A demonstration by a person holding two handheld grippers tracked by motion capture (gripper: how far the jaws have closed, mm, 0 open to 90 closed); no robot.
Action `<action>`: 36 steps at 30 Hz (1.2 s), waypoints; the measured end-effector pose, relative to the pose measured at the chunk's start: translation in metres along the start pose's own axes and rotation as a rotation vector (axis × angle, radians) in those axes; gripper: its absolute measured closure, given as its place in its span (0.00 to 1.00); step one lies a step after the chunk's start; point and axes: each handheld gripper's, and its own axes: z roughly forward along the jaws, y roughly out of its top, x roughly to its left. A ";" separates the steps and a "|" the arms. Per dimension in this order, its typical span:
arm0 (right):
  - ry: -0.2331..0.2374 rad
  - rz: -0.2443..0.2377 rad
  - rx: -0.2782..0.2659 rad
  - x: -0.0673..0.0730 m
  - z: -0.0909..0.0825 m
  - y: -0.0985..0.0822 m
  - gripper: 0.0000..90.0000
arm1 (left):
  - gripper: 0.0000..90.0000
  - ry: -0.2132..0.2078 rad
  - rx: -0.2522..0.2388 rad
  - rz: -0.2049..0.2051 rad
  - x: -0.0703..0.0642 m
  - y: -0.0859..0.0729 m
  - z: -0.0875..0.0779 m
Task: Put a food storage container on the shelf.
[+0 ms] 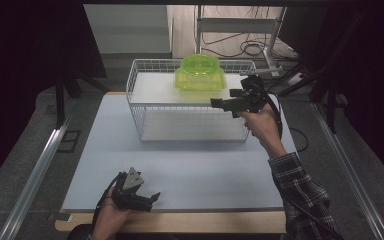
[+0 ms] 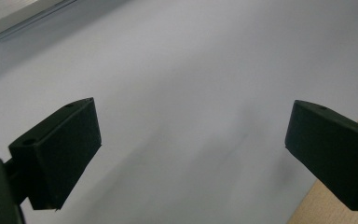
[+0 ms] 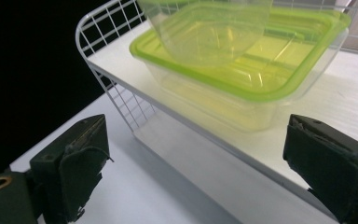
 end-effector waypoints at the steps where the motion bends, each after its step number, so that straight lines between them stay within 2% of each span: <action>1: -0.005 -0.004 0.003 0.000 0.000 -0.002 0.08 | 0.04 0.000 0.000 0.000 0.000 0.000 0.000; 16: -0.030 -0.067 0.033 0.010 -0.002 -0.025 0.06 | 0.03 0.003 0.004 0.005 -0.001 0.000 0.000; 23: -0.025 -0.069 0.029 0.012 -0.005 -0.037 0.05 | 0.03 0.004 0.003 0.004 -0.001 0.000 0.000; 29: -0.040 -0.083 0.031 0.014 -0.007 -0.050 0.05 | 0.03 -0.020 -0.031 -0.020 0.001 0.000 -0.002; 36: -0.063 -0.085 0.039 0.014 -0.005 -0.066 0.04 | 0.02 -0.049 -0.029 -0.033 0.003 -0.001 -0.002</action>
